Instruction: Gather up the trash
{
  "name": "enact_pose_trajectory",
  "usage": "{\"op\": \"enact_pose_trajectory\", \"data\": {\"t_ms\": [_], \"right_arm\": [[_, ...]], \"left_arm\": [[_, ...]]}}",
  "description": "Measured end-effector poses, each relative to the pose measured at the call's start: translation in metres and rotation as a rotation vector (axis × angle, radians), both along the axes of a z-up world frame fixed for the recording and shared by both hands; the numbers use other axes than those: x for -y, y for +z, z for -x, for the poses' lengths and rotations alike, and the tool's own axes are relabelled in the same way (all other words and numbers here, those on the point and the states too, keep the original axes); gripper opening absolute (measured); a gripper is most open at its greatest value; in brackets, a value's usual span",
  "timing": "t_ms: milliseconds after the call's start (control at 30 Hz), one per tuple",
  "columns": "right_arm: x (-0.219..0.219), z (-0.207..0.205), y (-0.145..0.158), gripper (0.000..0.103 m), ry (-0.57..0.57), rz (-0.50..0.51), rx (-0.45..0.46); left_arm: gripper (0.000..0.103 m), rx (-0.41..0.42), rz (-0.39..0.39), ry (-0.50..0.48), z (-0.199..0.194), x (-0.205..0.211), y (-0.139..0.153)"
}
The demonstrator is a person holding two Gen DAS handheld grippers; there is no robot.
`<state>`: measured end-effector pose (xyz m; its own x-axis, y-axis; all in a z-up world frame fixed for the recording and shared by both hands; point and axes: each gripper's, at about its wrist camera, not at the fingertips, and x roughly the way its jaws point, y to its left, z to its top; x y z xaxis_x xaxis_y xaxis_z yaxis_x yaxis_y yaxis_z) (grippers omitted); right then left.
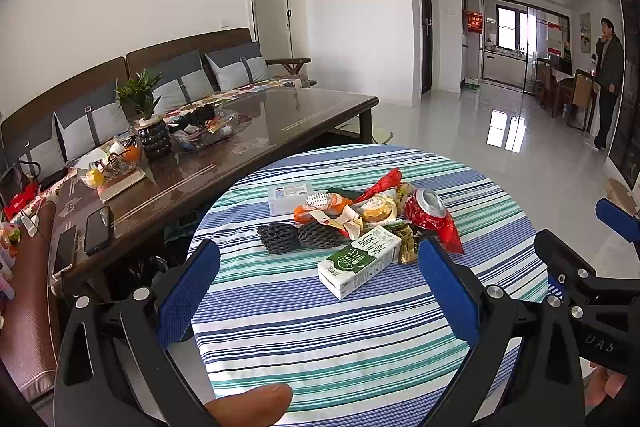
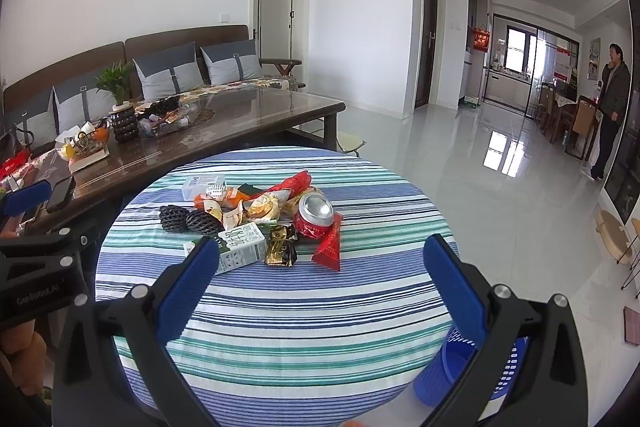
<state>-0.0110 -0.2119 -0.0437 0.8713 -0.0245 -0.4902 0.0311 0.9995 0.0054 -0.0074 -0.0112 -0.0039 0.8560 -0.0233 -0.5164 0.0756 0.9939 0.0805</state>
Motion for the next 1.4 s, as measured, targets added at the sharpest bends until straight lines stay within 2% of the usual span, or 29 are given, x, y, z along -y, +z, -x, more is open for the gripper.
{"op": "enact_pose_trajectory", "data": {"t_ms": [1400], "right_arm": [[-0.0025,0.0023,-0.0012,0.098,0.005,0.008,0.006]], "left_arm": [[0.098,-0.003,0.002,0.004,0.0011,-0.0031,-0.0001]]}}
